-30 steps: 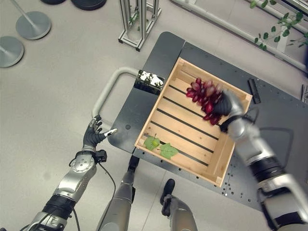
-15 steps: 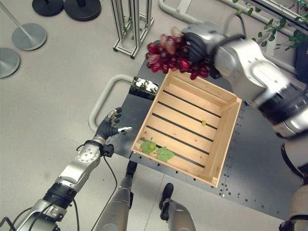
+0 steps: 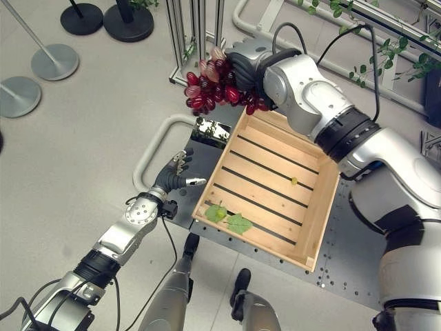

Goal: Pick up the fruits from the basket on one side to the basket on the other side

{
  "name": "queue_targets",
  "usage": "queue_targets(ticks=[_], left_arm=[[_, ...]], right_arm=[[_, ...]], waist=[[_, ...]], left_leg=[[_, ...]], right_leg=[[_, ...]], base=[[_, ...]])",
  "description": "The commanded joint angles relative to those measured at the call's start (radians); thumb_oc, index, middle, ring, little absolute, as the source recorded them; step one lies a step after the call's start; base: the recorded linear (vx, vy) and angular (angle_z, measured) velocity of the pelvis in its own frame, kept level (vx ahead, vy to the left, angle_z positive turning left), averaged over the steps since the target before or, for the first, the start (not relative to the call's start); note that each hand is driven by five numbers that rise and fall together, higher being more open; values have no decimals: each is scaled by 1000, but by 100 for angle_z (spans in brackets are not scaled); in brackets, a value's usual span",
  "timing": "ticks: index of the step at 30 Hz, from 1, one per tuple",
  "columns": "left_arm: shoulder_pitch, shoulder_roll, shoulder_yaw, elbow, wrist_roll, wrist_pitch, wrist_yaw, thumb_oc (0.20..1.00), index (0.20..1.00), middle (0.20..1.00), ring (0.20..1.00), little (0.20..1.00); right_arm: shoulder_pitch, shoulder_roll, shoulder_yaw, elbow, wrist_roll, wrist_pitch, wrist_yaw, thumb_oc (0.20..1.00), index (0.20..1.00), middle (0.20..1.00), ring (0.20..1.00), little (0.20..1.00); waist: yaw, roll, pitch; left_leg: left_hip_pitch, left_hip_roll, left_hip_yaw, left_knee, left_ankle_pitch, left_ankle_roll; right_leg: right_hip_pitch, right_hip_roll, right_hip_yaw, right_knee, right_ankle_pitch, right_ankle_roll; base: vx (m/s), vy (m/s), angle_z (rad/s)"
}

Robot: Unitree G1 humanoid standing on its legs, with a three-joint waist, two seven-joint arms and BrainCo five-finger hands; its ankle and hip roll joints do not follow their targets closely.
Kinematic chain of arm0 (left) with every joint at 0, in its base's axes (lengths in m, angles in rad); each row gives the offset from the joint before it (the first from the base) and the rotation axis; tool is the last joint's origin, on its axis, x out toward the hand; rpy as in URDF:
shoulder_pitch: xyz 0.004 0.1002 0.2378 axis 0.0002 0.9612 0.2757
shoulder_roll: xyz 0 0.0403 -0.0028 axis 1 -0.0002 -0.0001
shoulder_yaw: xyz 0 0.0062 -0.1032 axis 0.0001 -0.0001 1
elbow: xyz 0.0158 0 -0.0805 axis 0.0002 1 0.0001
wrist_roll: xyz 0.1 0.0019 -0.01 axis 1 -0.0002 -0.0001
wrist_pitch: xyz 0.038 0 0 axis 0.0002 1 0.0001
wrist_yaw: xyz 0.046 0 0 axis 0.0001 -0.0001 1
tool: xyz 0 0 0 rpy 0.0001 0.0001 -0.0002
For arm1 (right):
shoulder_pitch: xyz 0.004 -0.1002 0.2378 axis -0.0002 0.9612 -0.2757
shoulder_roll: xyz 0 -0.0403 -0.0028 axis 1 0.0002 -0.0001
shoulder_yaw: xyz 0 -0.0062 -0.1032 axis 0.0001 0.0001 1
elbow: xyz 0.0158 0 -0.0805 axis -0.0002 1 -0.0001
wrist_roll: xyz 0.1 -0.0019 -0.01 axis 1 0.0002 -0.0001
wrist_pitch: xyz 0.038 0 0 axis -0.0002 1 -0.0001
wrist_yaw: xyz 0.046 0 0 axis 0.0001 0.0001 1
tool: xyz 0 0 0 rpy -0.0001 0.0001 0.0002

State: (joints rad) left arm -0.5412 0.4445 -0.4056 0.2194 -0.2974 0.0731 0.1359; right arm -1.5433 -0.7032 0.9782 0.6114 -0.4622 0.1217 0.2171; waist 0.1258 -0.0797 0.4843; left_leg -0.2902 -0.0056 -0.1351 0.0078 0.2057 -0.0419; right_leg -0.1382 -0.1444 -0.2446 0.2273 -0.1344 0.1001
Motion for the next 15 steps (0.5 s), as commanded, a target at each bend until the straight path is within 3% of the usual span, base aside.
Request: queue_targets(ticks=[1,15], left_arm=[[72,-34,33,-18,10,-45,9,1000,1000,1000,1000,1000],[105,-35,89,-5,55,-45,7,1000,1000,1000,1000,1000]], right_arm=[[55,29,-35,37,-73,26,-28,200,200,200,200,200],[250,32,-149,162,-195,27,-61,200,200,200,200,200]], waist=[[-21,-59,-155],[-16,-26,-178]], left_leg=[[17,3,47,30,-157,-6],[31,-2,43,29,-165,-5]], right_leg=[[-33,-110,16,-77,99,67],[-24,-116,13,-62,84,65]], base=[[0,0,0],[0,0,0]])
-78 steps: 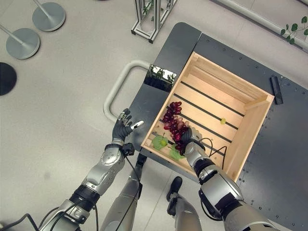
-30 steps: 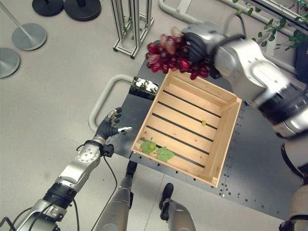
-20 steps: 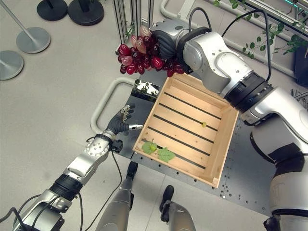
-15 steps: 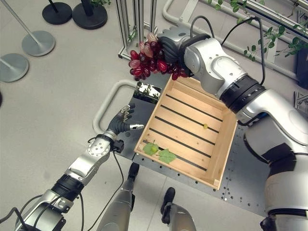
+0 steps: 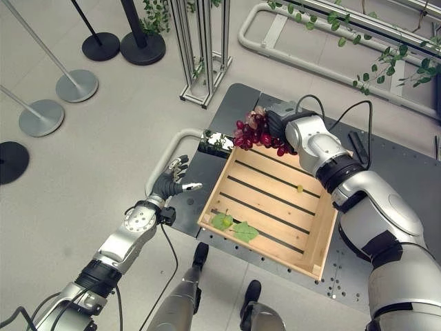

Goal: Pick up the fruits from the basket on one side to the basket on the other side

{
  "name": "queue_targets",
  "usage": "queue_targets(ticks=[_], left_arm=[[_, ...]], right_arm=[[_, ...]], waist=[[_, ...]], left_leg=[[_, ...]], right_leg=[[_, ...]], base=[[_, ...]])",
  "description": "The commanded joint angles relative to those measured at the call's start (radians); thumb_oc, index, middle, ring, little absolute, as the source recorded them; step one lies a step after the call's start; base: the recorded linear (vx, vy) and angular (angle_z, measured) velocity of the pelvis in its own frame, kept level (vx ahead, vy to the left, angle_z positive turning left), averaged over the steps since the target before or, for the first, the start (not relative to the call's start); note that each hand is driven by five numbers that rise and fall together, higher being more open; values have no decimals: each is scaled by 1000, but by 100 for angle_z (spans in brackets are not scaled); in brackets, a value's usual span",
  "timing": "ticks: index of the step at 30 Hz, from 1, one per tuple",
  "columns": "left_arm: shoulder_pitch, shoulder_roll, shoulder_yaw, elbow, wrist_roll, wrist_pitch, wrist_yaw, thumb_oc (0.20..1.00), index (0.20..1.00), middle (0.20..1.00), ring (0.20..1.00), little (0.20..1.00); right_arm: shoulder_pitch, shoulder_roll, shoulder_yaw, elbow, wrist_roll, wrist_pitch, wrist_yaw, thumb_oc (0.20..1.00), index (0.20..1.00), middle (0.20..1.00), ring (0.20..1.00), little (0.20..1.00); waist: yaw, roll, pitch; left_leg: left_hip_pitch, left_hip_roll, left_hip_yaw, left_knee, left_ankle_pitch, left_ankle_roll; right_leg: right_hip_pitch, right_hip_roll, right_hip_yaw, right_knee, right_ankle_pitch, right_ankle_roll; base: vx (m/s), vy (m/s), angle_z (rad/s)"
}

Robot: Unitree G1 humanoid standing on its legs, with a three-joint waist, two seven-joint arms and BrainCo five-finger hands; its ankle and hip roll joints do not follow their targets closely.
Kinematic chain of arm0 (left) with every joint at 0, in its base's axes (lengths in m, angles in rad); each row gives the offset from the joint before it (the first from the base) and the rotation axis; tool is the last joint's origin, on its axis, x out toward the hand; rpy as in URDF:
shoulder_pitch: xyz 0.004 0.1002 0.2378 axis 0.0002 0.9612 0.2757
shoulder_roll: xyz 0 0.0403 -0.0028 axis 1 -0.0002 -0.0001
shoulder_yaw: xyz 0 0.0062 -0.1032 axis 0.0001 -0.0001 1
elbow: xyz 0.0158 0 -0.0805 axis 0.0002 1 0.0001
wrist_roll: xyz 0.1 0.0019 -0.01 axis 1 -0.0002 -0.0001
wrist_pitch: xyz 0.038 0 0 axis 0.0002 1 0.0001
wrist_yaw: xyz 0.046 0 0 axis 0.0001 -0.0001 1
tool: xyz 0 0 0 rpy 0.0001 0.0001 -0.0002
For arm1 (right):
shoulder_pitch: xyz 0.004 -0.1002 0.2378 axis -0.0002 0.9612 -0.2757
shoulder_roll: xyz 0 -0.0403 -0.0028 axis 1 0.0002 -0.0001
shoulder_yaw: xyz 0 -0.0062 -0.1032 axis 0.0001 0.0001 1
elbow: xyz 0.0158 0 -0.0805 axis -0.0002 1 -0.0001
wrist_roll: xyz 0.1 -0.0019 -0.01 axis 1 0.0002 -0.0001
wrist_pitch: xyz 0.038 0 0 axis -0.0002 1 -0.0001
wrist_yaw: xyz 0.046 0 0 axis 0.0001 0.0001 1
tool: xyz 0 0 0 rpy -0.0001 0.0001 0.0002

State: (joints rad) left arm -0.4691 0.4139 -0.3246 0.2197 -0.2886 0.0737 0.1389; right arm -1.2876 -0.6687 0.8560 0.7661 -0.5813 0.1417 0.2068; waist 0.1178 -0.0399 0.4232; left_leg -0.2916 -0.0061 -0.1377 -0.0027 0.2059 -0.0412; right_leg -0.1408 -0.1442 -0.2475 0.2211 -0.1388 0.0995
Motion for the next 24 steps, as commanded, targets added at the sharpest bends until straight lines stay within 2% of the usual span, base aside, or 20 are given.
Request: queue_targets(ticks=[1,12,16,24], left_arm=[[31,-5,9,-4,49,-44,2,1000,1000,1000,1000,1000],[-52,-53,-41,117,122,-21,-6,1000,1000,1000,1000,1000],[-129,-83,-113,203,133,-17,-17,1000,1000,1000,1000,1000],[-305,-153,-244,411,182,-16,29,1000,1000,1000,1000,1000]], right_arm=[[6,-4,-30,1,-83,8,-46,200,200,200,200,200],[76,-3,-81,-78,-88,1,-43,200,200,200,200,200],[38,48,-59,-9,-71,3,-68,200,200,200,200,200],[-56,186,-3,198,9,-2,-145,200,200,200,200,200]], waist=[[-10,-63,-118],[-35,-54,-154],[-44,-50,-165],[-66,-42,-193]], left_leg=[[33,-2,46,39,-166,-5],[46,3,47,35,-167,-11],[51,6,49,34,-167,-14],[65,6,50,32,-169,-16]], right_leg=[[-21,-116,16,-55,87,66],[-14,-117,14,-58,80,64],[-12,-116,16,-55,77,63],[-6,-113,20,-50,73,61]], base=[[0,0,0],[0,0,0],[0,0,0],[4,0,0]])
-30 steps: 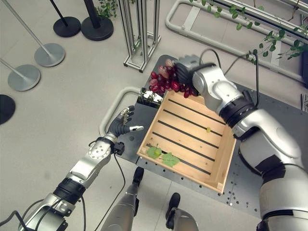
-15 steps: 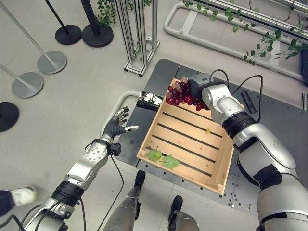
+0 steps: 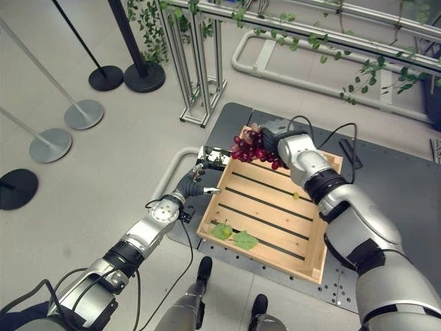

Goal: Pick up the fruits from the basket on one side to the basket on the other side

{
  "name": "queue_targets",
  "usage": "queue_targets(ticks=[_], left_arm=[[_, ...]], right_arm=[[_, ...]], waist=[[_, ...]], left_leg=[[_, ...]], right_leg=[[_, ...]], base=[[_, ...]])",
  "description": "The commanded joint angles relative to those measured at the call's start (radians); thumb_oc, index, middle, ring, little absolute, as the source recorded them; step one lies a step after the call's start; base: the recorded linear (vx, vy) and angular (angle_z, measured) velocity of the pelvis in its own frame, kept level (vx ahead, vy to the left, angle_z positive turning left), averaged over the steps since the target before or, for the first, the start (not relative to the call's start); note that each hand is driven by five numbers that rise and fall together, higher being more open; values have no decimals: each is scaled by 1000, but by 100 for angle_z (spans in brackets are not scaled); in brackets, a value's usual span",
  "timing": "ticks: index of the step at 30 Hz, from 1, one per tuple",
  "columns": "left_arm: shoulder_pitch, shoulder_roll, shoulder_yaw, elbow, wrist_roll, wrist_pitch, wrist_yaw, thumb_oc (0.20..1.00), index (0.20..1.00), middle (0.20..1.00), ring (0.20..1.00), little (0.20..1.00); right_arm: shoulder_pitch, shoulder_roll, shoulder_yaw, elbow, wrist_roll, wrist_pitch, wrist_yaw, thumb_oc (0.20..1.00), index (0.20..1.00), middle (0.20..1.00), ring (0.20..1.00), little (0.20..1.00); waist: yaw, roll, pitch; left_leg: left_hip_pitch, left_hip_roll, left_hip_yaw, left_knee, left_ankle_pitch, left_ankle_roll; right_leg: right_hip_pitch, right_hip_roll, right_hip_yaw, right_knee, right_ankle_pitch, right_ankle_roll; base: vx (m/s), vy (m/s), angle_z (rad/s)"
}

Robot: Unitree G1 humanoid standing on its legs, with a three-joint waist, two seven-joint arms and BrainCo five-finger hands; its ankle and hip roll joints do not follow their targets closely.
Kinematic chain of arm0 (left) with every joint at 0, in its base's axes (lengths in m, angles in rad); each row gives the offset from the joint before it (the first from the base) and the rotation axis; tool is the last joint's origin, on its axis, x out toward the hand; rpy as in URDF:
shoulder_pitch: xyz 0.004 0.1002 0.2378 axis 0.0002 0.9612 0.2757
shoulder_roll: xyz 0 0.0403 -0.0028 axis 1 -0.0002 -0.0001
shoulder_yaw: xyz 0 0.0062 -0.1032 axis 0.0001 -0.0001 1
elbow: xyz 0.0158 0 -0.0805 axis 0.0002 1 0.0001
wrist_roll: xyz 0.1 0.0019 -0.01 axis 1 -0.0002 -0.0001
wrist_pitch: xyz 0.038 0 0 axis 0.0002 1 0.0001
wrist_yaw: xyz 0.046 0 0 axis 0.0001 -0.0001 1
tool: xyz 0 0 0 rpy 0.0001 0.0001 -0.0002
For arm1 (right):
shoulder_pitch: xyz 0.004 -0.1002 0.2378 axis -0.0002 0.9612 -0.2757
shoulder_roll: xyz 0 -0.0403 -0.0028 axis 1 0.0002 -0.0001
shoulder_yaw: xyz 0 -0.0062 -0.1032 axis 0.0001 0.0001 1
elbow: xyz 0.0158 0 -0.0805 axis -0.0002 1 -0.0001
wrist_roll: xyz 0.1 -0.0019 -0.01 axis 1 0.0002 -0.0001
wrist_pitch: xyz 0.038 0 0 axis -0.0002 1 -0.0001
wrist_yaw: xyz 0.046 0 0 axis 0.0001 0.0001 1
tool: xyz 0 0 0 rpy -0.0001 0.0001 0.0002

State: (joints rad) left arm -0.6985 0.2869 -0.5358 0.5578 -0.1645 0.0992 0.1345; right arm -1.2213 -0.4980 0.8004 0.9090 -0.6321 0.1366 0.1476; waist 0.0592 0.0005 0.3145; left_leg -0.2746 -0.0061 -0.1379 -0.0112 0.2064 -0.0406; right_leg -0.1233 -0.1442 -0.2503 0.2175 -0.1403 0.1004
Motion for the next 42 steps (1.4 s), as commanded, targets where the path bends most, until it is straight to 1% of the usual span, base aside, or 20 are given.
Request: queue_targets(ticks=[1,5,9,11,12,17,18,22,26,31,36,39,42], left_arm=[[-83,-32,-40,85,59,-43,34,1000,1000,1000,1000,1000],[-77,-39,-41,101,51,-49,49,1000,1000,1000,1000,1000],[-47,-35,-28,72,58,-56,57,1000,1000,1000,1000,1000],[-20,-31,-8,48,56,-61,62,1000,1000,1000,1000,1000],[14,-22,16,3,54,-64,65,1000,1000,1000,1000,1000],[62,-8,52,-61,63,-62,66,1000,1000,1000,1000,1000],[83,0,75,-91,84,-61,67,1000,1000,1000,1000,1000],[142,17,122,-151,113,-58,62,1000,1000,1000,1000,1000],[171,21,145,-176,120,-55,52,1000,1000,1000,1000,1000],[195,9,154,-183,104,-51,35,1000,1000,1000,1000,1000],[196,0,140,-169,102,-46,26,1000,1000,1000,1000,1000],[182,0,104,-148,150,-29,8,1000,1000,1000,1000,1000],[184,9,96,-148,187,-25,3,1000,1000,1000,1000,1000]], right_arm=[[-131,24,54,72,72,2,-91,200,200,200,200,200],[-142,41,52,93,100,1,-96,200,200,200,200,200],[-115,33,43,66,104,-3,-93,200,200,200,200,200],[-83,23,29,47,107,-2,-86,200,200,200,200,200],[-40,4,4,18,108,-1,-78,200,200,200,200,200],[29,-26,-28,-56,105,0,-53,200,200,200,200,200],[73,-52,-50,-115,96,-3,-37,200,200,200,200,200],[161,-91,-94,-202,78,-6,-10,200,200,200,200,200],[208,-97,-109,-235,56,-10,16,200,200,200,200,200],[272,-76,-135,-227,26,-7,14,200,200,200,200,200],[293,-30,-126,-201,-33,-5,5,200,200,200,200,200],[289,-12,-115,-186,-66,1,9,200,200,200,200,200],[281,-10,-124,-185,-81,2,-7,200,200,200,200,200]], waist=[[-8,-81,-86],[-10,-78,-93],[-12,-74,-96],[-9,-72,-96],[-7,-71,-98],[-4,-70,-98],[-3,-69,-96],[1,-68,-96],[1,-66,-97],[5,-64,-96],[7,-61,-95],[6,-57,-95],[7,-55,-95]], left_leg=[[49,7,51,40,-169,-18],[56,9,51,38,-169,-19],[66,9,52,33,-171,-18],[69,7,50,32,-172,-17],[71,6,50,31,-173,-16],[72,5,49,28,-173,-15],[72,5,50,28,-173,-14],[67,7,50,29,-172,-13],[68,8,50,28,-173,-13],[66,6,47,31,-174,-11],[67,6,45,34,-178,-10],[67,8,44,36,-178,-10],[69,7,43,39,-181,-9]], right_leg=[[-22,-113,22,-45,74,60],[-20,-111,21,-44,73,60],[-13,-110,21,-43,72,60],[-9,-111,18,-42,70,60],[-6,-111,16,-41,68,59],[-4,-113,13,-43,67,60],[-4,-113,13,-42,65,60],[-6,-114,9,-43,64,59],[-7,-114,7,-43,63,59],[-6,-113,7,-37,59,57],[-6,-113,6,-31,53,54],[-6,-112,4,-28,51,54],[-6,-112,5,-28,50,54]], base=[[0,0,0],[23,-7,1],[0,0,0],[19,-9,0],[0,0,0],[0,0,0],[0,0,0],[0,0,0],[0,0,0],[0,0,0],[0,0,0],[0,0,0],[0,0,0]])
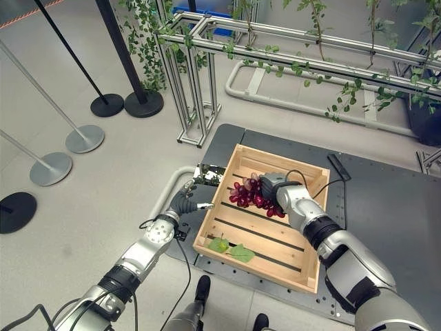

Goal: Pick up the fruits from the basket on one side to the basket on the other side

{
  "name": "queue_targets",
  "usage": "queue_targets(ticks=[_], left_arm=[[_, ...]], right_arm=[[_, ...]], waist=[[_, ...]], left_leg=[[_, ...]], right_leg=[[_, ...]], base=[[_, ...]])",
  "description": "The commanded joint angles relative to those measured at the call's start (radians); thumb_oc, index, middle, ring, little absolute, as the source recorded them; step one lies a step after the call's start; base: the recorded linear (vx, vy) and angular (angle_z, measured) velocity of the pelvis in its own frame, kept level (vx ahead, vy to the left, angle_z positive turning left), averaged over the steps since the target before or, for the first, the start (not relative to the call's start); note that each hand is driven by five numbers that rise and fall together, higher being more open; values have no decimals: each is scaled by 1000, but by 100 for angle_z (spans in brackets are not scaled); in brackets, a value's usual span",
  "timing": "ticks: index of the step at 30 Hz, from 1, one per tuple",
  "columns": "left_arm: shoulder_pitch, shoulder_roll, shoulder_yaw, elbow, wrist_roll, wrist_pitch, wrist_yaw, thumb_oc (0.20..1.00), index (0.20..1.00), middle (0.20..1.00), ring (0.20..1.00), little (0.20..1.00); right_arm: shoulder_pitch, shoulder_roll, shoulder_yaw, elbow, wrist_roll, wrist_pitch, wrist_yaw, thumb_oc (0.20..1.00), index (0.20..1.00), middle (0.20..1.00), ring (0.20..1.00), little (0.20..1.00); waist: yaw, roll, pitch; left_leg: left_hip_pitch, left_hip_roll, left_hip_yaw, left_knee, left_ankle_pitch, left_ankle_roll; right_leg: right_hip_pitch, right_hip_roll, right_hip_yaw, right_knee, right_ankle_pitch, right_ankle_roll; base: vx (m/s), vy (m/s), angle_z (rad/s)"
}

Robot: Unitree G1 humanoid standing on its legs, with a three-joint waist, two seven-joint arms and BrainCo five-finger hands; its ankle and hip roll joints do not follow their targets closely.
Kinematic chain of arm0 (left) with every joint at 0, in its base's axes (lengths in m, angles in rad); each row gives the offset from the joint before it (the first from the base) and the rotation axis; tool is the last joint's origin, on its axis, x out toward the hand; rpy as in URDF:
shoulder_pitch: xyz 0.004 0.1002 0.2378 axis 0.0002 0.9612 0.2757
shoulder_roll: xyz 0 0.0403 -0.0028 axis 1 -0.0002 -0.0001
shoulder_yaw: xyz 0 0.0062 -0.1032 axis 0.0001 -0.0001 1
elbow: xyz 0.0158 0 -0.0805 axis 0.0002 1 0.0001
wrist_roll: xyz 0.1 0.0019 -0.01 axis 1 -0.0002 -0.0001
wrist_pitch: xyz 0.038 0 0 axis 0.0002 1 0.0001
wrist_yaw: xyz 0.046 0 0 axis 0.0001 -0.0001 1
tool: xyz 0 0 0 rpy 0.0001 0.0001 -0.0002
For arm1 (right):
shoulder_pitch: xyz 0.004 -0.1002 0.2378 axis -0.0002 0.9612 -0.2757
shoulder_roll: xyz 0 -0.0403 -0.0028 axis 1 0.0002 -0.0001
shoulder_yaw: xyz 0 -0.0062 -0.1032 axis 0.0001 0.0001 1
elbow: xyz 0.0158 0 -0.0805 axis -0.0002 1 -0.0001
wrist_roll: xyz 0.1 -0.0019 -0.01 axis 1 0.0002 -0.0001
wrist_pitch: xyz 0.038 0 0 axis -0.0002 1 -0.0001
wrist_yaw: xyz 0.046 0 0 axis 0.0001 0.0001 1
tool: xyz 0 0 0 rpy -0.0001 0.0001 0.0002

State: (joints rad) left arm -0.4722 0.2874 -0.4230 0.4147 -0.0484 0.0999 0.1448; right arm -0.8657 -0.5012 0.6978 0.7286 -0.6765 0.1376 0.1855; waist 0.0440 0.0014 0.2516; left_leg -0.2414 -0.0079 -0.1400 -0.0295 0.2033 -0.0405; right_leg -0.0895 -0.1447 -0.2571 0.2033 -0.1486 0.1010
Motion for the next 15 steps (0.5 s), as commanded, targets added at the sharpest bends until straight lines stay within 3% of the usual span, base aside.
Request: queue_targets(ticks=[1,15], left_arm=[[-34,6,-11,5,74,-24,0,1000,1000,1000,1000,1000],[-63,-30,-62,66,113,-17,15,1000,1000,1000,1000,1000]], right_arm=[[-74,-8,-32,-16,-23,-1,-52,200,200,200,200,200],[-75,35,-39,-30,6,-2,-83,200,200,200,200,200]], waist=[[21,-57,-33],[16,-62,-38]], left_leg=[[37,9,44,58,-179,-9],[39,10,45,58,-181,-6]], right_leg=[[-38,-112,13,-15,58,53],[-35,-108,13,-15,56,51]], base=[[0,0,0],[0,0,0]])
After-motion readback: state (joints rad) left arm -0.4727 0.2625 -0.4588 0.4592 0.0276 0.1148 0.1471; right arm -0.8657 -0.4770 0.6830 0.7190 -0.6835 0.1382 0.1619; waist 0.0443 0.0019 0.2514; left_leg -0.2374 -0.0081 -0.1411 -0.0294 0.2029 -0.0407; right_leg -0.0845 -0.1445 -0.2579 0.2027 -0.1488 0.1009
